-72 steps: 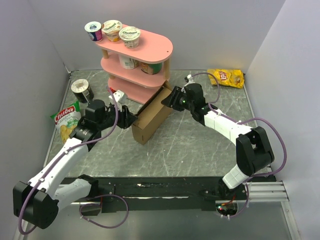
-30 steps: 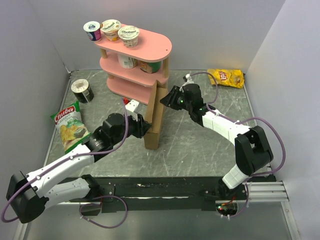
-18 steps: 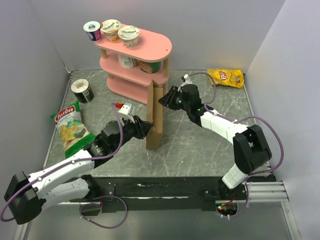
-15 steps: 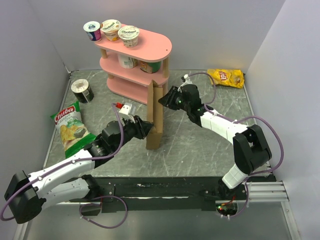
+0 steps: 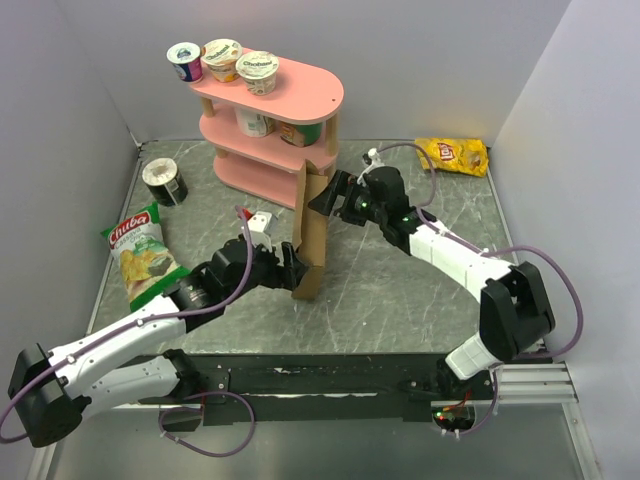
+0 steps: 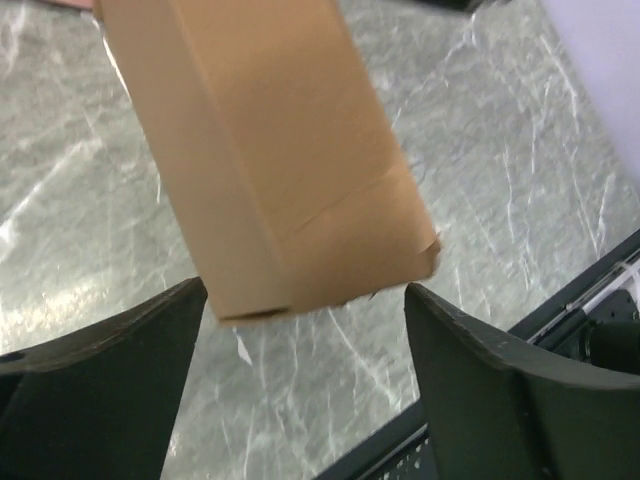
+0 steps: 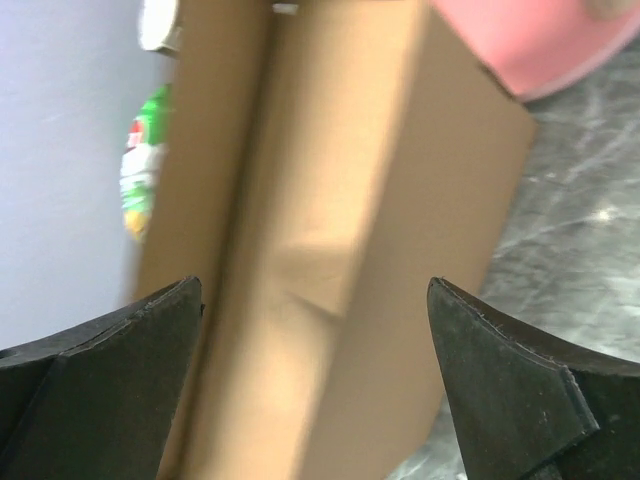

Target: Fold the paper box

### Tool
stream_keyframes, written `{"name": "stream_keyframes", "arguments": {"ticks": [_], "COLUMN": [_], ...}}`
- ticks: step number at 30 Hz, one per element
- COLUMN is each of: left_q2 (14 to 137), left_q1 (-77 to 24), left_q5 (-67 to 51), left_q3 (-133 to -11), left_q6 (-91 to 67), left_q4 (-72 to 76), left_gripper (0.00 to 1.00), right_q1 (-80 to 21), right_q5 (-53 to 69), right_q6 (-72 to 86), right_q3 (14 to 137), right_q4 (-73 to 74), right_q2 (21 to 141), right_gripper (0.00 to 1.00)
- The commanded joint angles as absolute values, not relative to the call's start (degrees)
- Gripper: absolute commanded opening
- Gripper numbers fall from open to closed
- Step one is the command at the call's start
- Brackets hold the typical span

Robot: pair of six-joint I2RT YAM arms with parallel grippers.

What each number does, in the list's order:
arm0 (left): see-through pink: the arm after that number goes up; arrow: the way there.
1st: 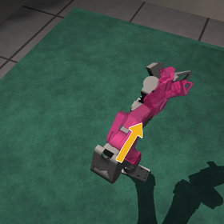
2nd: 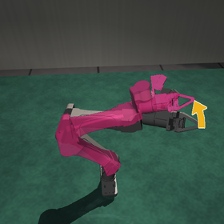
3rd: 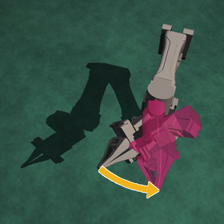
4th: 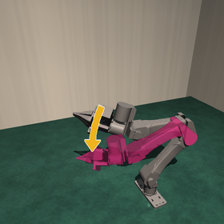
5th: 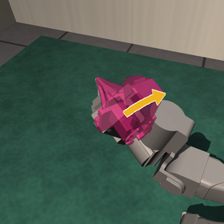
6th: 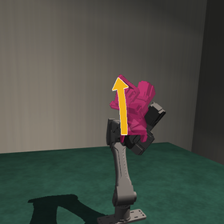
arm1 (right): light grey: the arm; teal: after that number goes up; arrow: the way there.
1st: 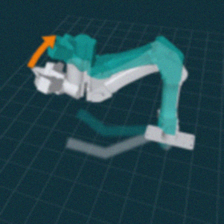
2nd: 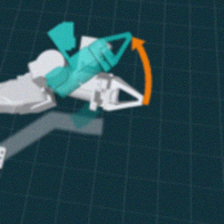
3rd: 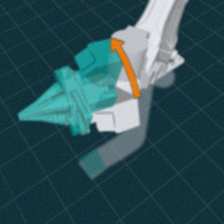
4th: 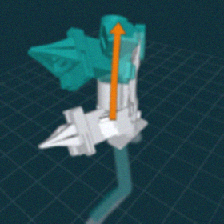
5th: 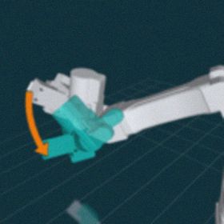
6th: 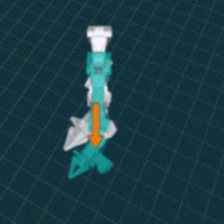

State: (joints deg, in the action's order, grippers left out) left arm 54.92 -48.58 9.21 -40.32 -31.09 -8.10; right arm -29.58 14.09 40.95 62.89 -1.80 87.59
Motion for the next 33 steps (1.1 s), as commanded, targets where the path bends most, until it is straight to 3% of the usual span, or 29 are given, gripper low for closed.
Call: {"name": "stream_keyframes", "arguments": {"ticks": [1, 5, 14, 21, 24, 33], "left_q2": [53.3, 51.9, 51.9, 52.4, 53.3, 56.4], "left_q1": [-48.3, -48.2, -44.2, -36.2, -34.7, -32.8], "left_q5": [7.7, 7.6, 6.0, -1.1, -2.4, -7.3], "left_q3": [-45.5, -47.5, -53.3, -51.4, -51.0, -48.8], "left_q6": [-30.5, -29.7, -26.5, -26.1, -25.7, -25.3], "left_q4": [-12.0, -12.4, -14.4, -11.7, -9.5, -6.0], "left_gripper": [0.91, 1.00, 0.99, 0.99, 0.92, 0.93], "right_q1": [-28.7, -28.9, -30.1, -32.4, -32.4, -32.8], "right_q5": [17.6, 19.4, 19.1, 6.1, 6.6, 9.6], "right_q6": [42.4, 44.0, 41.4, 35.1, 35.2, 34.7], "right_q3": [64.9, 67.7, 74.1, 81.7, 82.0, 85.6], "right_q4": [-2.2, -0.3, 6.2, 19.8, 19.6, 20.6], "right_q2": [82.2, 82.2, 86.7, 89.5, 90.5, 96.9], "right_gripper": [1.00, 1.00, 1.00, 1.00, 1.00, 1.00]}}
